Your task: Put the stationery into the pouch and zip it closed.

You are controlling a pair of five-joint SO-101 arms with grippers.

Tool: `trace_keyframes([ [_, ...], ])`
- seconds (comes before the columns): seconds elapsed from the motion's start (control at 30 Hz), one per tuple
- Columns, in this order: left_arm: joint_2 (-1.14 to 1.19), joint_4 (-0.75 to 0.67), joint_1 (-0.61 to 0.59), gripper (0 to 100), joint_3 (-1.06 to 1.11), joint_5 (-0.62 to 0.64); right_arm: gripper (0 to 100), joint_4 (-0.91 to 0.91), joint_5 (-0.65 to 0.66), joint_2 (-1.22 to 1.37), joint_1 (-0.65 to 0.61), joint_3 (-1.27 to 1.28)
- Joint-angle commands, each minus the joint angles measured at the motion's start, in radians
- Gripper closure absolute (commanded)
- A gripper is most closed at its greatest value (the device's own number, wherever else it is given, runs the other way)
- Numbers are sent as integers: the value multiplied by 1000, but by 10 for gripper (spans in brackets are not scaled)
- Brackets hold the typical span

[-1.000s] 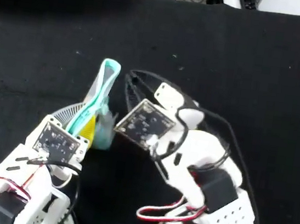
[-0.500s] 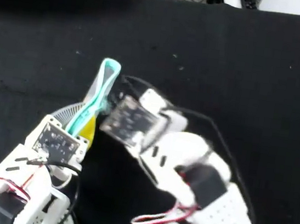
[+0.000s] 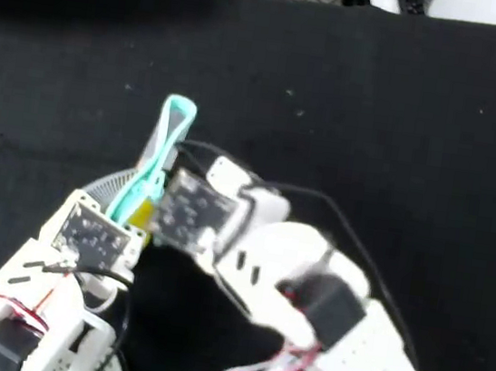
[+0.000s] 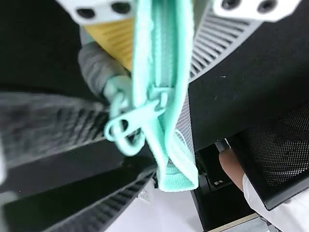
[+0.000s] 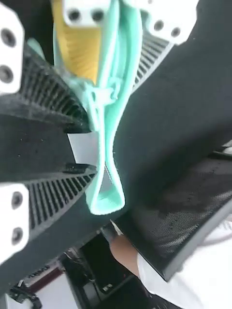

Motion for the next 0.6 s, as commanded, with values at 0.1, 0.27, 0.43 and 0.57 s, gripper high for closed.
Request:
trace_keyframes([
  [0.1,-2,5,4,970,2,0,879,153,-9,-168,0,30],
  [0.27,-2,5,1,970,2,0,877,133,-91,-314,17,234],
  [0.43,-2,5,1,970,2,0,877,12,-106,-426,49,458],
  [0.57,-2,2,1,970,2,0,877,-86,-207,-483,81,619],
])
